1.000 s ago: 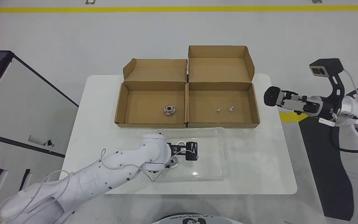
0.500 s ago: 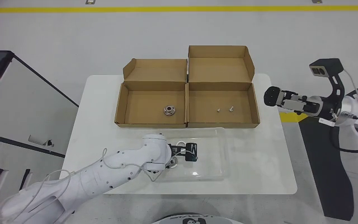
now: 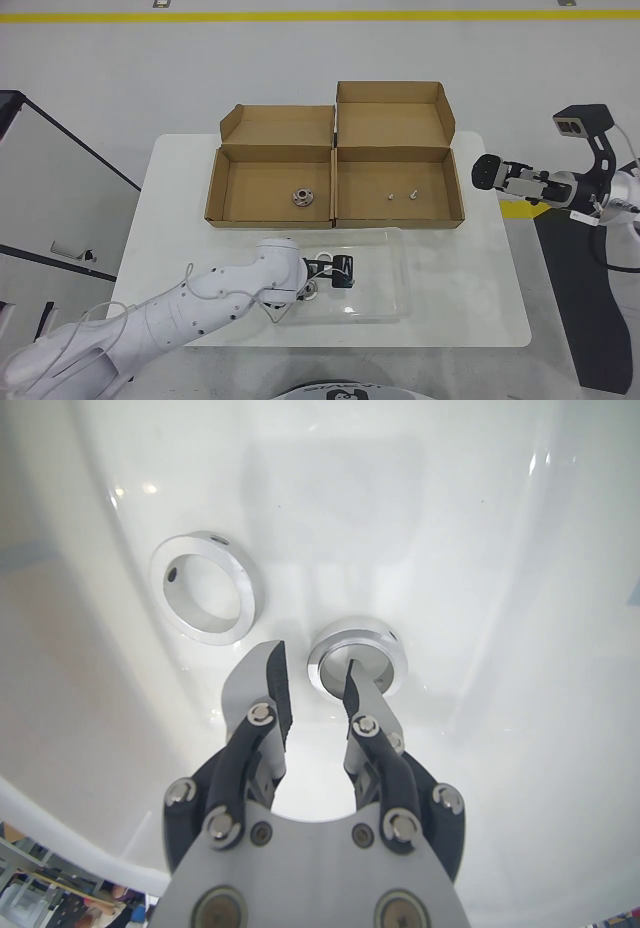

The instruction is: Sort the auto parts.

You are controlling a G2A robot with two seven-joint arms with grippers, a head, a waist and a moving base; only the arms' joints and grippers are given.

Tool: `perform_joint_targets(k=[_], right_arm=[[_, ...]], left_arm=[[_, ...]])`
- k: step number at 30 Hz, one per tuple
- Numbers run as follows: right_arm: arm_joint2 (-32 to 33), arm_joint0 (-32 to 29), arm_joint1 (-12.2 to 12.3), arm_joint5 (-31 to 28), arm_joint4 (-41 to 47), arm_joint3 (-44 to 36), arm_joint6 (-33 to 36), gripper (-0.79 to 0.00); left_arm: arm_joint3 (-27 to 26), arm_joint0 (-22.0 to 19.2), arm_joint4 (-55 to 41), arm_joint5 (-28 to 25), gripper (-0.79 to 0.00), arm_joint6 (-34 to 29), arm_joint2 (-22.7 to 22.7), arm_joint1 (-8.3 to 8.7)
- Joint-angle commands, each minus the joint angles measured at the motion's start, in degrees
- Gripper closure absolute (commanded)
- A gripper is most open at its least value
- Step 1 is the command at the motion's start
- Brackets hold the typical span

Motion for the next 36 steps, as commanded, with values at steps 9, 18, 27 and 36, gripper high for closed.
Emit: perform_joint_targets(k=[9, 18, 27, 36], right_arm=[[0.0, 0.0, 0.0, 0.0, -0.01, 0.0, 0.0, -0.785], [0.0, 0.0, 0.0, 0.0, -0.01, 0.0, 0.0, -0.785], [0.0, 0.0, 0.0, 0.0, -0.01, 0.0, 0.0, -0.785], [0.0, 0.0, 0.0, 0.0, -0.01, 0.0, 0.0, -0.785]], left_arm=[[0.7, 0.0, -0.04, -0.2, -0.209, 0.2, 0.05, -0.54], [1.22, -0.06, 0.02, -0.18, -0.16, 0.18, 0.1, -0.92], [1.92, -0.08, 0.11, -0.47, 0.0, 0.47, 0.18, -1.24], [0.97, -0.5, -0.09, -0.68, 0.0, 0.68, -0.42, -1.34]])
